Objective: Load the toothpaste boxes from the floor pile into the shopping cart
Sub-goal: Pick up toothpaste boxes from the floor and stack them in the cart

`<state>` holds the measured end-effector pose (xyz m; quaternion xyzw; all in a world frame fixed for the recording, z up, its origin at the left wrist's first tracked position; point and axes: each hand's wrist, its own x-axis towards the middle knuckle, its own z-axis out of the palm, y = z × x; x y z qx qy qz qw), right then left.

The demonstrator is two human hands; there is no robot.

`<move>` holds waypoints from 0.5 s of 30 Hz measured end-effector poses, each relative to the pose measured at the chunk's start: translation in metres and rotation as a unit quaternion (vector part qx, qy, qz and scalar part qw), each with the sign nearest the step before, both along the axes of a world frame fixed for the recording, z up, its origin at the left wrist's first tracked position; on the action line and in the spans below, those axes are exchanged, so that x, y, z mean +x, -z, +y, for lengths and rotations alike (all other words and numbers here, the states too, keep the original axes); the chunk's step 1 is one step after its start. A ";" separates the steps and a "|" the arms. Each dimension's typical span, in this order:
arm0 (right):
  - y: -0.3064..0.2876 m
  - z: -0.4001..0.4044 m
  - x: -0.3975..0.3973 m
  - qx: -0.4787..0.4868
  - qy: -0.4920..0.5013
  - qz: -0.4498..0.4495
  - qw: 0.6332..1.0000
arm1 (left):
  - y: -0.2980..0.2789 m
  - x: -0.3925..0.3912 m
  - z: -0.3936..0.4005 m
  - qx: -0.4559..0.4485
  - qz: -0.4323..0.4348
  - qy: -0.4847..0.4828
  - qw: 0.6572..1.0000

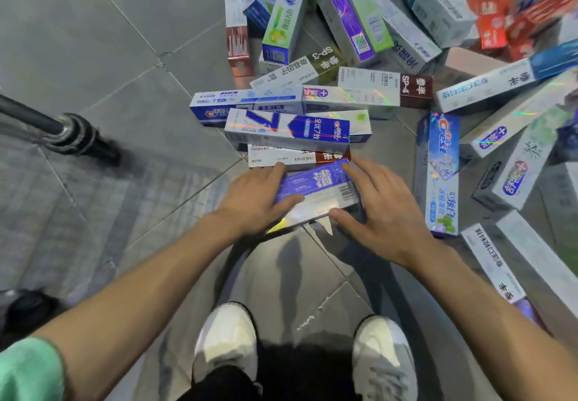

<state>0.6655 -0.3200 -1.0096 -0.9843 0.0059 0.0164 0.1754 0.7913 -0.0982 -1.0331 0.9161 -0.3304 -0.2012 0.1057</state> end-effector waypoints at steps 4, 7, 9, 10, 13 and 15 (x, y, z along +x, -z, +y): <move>0.001 0.007 -0.008 0.014 0.003 -0.018 1.000 | 0.001 -0.007 0.000 -0.005 0.070 -0.015 0.997; 0.003 0.009 -0.012 0.027 -0.003 -0.012 1.000 | 0.002 -0.011 0.000 -0.013 0.085 -0.020 0.996; 0.003 0.010 -0.014 0.036 -0.005 -0.002 0.999 | 0.001 -0.010 0.002 -0.030 0.074 -0.040 0.996; 0.003 0.010 -0.015 0.038 -0.005 0.007 0.999 | 0.000 -0.008 0.004 -0.035 0.062 -0.060 0.996; 0.004 0.012 -0.016 0.039 -0.002 0.021 0.999 | -0.003 -0.004 0.008 -0.016 0.055 -0.059 0.997; 0.005 0.012 -0.016 0.044 0.007 0.019 0.999 | -0.004 -0.007 0.006 -0.019 0.086 -0.033 0.996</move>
